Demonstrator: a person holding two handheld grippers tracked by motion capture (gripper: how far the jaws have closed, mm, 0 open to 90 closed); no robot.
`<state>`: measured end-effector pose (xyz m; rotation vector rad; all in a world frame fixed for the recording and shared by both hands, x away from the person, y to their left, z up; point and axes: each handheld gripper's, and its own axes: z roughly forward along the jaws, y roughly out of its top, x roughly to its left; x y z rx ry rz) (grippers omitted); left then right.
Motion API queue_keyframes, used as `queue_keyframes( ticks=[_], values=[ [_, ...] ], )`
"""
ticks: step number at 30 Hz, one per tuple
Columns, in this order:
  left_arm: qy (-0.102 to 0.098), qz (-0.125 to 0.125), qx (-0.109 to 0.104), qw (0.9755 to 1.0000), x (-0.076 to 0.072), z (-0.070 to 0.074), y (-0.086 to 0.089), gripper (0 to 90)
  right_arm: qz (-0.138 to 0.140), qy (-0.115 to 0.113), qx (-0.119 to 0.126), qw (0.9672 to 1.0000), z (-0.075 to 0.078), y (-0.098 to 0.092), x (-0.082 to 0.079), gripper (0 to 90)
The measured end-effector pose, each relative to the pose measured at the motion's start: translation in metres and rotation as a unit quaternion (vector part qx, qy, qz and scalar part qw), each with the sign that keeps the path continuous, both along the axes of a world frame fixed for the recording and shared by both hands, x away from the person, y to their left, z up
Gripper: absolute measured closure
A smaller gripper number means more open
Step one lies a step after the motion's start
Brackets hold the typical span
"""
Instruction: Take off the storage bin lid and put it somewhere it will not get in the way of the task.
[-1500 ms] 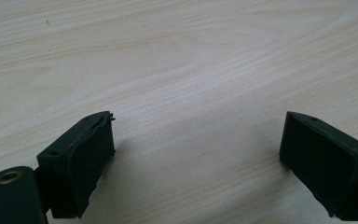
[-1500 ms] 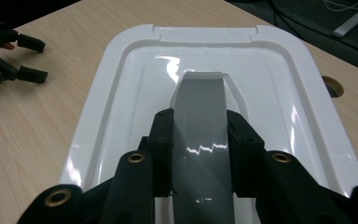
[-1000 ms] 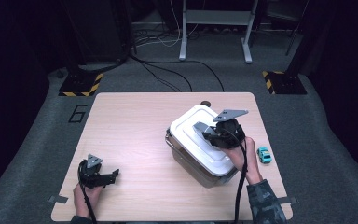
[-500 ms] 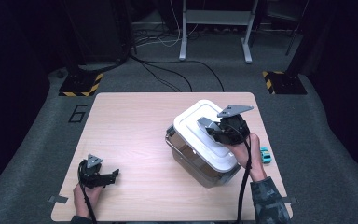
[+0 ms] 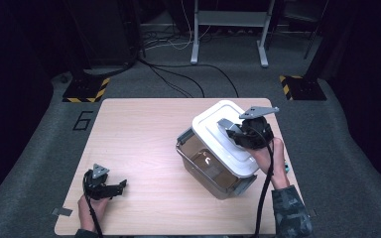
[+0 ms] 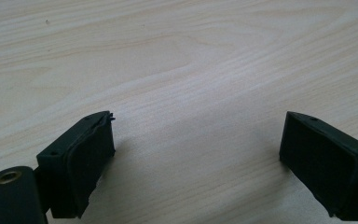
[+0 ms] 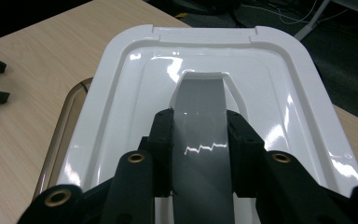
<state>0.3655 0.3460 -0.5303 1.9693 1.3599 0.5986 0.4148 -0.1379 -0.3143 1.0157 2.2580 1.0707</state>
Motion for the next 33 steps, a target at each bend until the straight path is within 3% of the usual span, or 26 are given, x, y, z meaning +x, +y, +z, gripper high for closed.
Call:
queue_keyframes(
  ticks=[12,33],
  values=[
    [0.0,0.0,0.0,1.0,0.0,0.0,0.0,9.5,-0.025,-0.012,-0.004,0.9996,0.012,-0.017,0.009,67.0],
    [0.0,0.0,0.0,1.0,0.0,0.0,0.0,9.5,-0.066,-0.015,-0.004,0.9977,0.017,-0.036,0.035,67.1]
  ],
)
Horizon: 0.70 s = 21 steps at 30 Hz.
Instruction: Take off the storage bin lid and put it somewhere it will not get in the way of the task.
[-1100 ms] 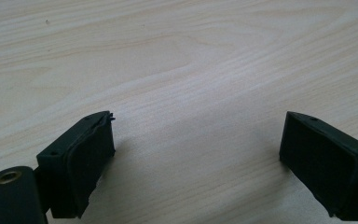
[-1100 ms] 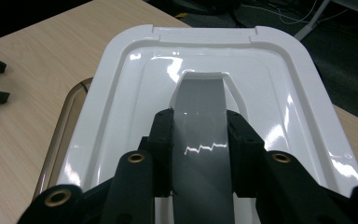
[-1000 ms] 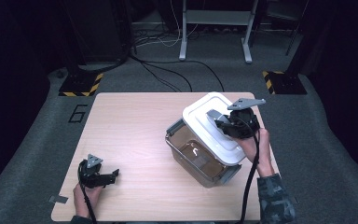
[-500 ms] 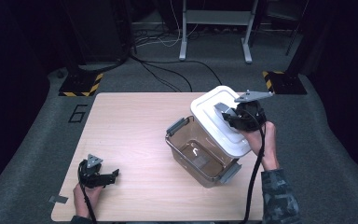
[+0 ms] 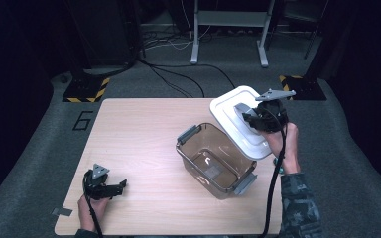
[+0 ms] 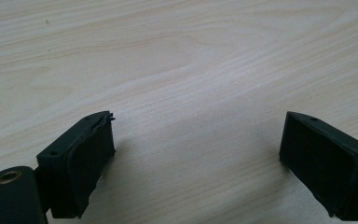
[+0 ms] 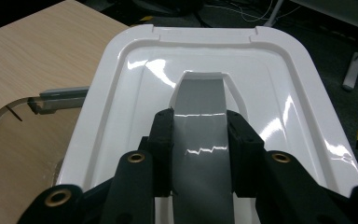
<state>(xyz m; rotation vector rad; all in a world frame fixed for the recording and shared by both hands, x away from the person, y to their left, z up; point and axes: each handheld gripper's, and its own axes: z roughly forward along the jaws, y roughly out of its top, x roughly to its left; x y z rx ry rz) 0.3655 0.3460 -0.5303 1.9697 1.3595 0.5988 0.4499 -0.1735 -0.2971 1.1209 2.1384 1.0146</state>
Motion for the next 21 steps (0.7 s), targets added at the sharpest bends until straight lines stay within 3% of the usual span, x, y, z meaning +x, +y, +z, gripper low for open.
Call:
queue_keyframes(
  ticks=[21],
  values=[
    [0.001,0.0,0.0,1.0,0.0,0.0,0.0,9.5,-0.043,-0.001,-0.002,0.9991,-0.013,-0.021,0.035,67.1]
  ],
)
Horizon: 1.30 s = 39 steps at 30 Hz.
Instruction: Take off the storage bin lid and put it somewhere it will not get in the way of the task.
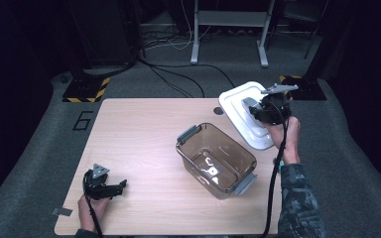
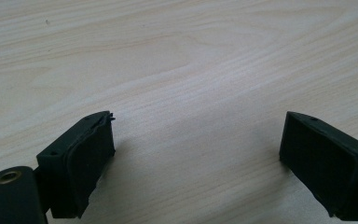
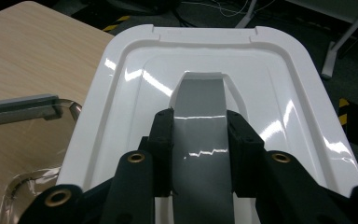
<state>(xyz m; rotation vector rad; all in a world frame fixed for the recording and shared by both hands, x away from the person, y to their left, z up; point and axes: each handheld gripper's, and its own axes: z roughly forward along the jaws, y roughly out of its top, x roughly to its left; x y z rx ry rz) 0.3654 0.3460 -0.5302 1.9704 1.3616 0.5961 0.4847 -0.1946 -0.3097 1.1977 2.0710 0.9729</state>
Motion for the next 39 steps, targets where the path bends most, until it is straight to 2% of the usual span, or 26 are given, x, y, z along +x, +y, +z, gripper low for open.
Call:
queue_keyframes(
  ticks=[15,22,30,32,39],
  values=[
    [0.0,0.0,0.0,1.0,0.0,0.0,0.0,9.5,-0.03,0.009,0.014,0.9994,-0.014,-0.014,0.017,67.1],
    [-0.002,0.0,0.0,1.0,0.0,0.0,0.0,9.5,-0.046,0.011,0.012,0.9988,-0.024,-0.02,0.026,67.1],
    [-0.002,0.0,0.001,1.0,0.0,0.0,0.0,9.5,-0.062,0.016,0.027,0.9976,-0.042,-0.029,0.035,67.0],
    [-0.002,0.0,0.0,1.0,0.0,0.0,0.0,9.5,-0.068,0.021,0.037,0.9968,-0.046,-0.032,0.037,67.0],
    [-0.001,0.0,0.0,1.0,0.0,0.0,0.0,9.5,-0.064,0.023,0.046,0.9966,-0.057,-0.034,0.046,67.0]
  ],
)
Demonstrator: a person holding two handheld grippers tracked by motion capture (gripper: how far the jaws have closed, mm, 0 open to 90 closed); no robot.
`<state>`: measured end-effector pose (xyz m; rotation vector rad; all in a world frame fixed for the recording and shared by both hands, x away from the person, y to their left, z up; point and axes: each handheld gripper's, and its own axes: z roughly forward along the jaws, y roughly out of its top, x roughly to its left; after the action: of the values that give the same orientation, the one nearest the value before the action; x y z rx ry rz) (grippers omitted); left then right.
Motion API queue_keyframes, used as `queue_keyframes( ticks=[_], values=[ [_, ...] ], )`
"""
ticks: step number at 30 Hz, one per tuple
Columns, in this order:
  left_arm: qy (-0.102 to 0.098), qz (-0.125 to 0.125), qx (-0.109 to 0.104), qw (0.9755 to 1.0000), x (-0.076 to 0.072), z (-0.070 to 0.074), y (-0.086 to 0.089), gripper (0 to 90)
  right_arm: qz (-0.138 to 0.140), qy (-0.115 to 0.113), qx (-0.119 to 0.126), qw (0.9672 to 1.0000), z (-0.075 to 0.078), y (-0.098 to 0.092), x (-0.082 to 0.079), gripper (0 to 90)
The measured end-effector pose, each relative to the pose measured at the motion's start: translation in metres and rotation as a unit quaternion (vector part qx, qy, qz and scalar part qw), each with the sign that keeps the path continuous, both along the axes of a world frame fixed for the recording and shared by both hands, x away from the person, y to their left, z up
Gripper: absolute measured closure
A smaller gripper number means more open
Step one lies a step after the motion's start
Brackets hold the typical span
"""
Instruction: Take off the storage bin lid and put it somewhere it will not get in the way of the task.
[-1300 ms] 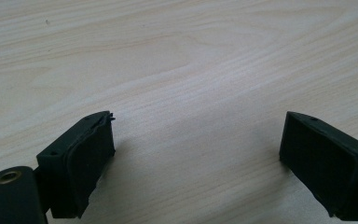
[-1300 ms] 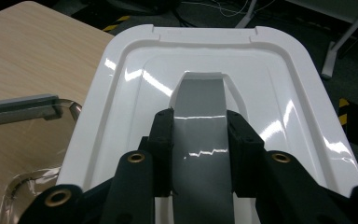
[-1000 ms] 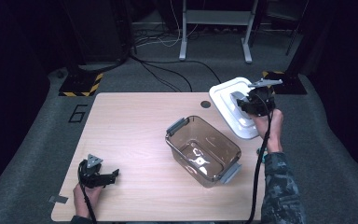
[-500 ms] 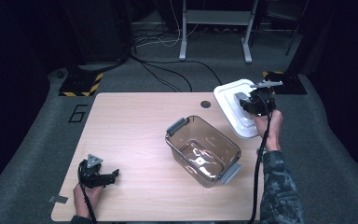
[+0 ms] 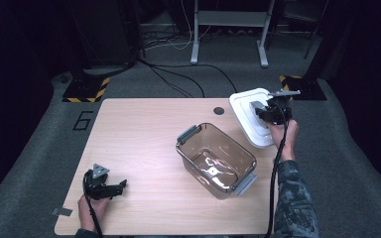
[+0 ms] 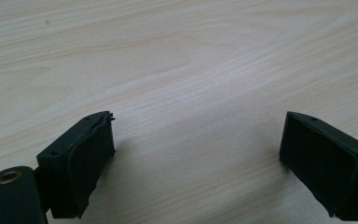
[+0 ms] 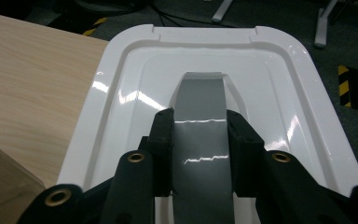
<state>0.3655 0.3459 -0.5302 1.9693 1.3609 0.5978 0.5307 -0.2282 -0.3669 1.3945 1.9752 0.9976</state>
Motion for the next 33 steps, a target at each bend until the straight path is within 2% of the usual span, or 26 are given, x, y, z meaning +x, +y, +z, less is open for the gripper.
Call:
queue_keyframes(
  ticks=[8,20,21,33],
  values=[
    [-0.001,0.0,0.0,1.0,0.0,0.0,0.0,9.5,-0.003,0.01,0.019,0.9998,-0.016,0.003,0.006,67.0],
    [-0.001,0.0,0.0,1.0,0.0,0.0,0.0,9.5,-0.006,0.02,0.048,0.9986,-0.044,0.005,0.008,67.0],
    [0.003,-0.002,0.002,1.0,0.0,0.001,0.0,9.5,-0.007,0.023,0.051,0.9984,-0.046,0.006,0.007,67.0],
    [0.003,-0.001,0.002,1.0,0.0,0.0,0.0,9.5,-0.001,0.042,0.053,0.9977,-0.073,0.01,0.009,67.0]
  ],
)
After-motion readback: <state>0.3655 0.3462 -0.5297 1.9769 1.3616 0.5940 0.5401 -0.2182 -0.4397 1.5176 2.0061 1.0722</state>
